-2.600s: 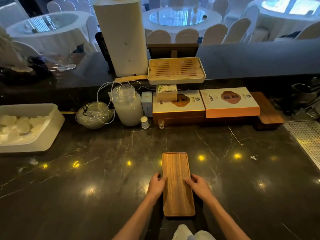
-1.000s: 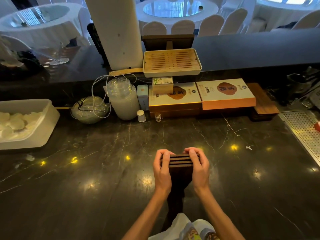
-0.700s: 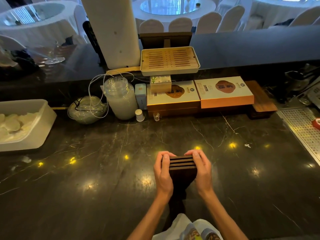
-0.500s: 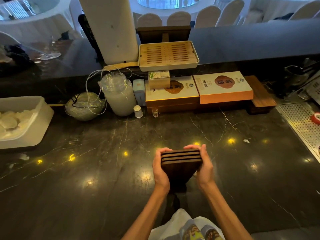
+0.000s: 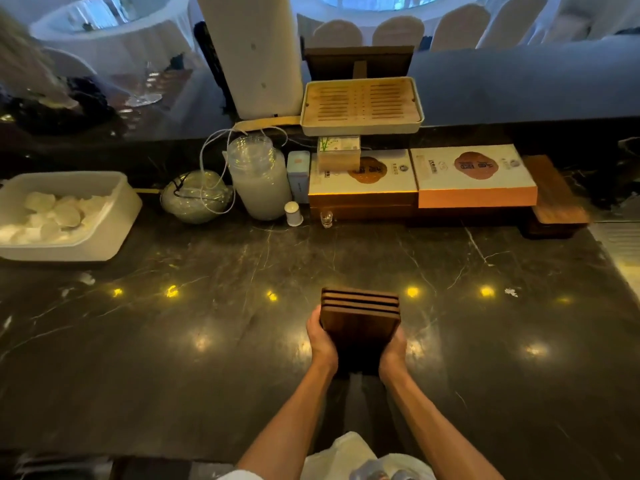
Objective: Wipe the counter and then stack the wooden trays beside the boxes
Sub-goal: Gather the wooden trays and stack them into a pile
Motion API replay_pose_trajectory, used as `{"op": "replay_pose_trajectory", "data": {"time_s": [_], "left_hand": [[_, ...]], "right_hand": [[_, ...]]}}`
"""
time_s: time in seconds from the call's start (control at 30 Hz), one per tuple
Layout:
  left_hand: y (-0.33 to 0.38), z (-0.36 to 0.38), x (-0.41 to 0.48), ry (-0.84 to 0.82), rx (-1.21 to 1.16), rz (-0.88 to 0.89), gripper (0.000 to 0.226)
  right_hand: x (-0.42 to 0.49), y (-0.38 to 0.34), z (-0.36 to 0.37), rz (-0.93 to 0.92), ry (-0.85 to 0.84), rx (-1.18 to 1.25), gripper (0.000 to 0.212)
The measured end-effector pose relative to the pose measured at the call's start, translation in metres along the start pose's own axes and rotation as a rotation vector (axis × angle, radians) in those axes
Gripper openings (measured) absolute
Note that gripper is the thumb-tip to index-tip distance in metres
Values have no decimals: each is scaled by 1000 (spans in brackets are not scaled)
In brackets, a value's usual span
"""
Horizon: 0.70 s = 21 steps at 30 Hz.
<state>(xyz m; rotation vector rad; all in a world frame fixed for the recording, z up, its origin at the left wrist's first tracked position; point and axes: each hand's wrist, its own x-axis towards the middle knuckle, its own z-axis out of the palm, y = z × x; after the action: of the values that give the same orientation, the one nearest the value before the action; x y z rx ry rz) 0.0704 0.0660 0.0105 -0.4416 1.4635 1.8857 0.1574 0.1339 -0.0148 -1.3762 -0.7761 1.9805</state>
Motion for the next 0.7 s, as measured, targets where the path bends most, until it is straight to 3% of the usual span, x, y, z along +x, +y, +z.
{"op": "replay_pose_trajectory", "data": {"time_s": [0.17,0.23,0.3,0.4,0.47,0.6,0.7], "left_hand": [[-19,-2,0,112,-104,-71,61],[-20,7,-1,183,-88,-108,54],[-17,10,-2,292,20,-139,59],[-14,11,-13,336,154,-227,79],[-8,13,-27,399,178,-232,80],[7,16,-65,423,252,-204,84],[9,9,-112,235,273,-167,84]], "right_hand": [[-1,-3,8,3,9,-16,50],[-4,-9,12,111,53,-32,41],[-10,-15,9,194,68,-193,50],[-26,-32,-7,197,-81,-392,81],[-37,-44,-16,178,-253,-430,90],[-57,-55,-29,68,-444,-512,89],[-72,-67,-37,-94,-467,-628,88]]}}
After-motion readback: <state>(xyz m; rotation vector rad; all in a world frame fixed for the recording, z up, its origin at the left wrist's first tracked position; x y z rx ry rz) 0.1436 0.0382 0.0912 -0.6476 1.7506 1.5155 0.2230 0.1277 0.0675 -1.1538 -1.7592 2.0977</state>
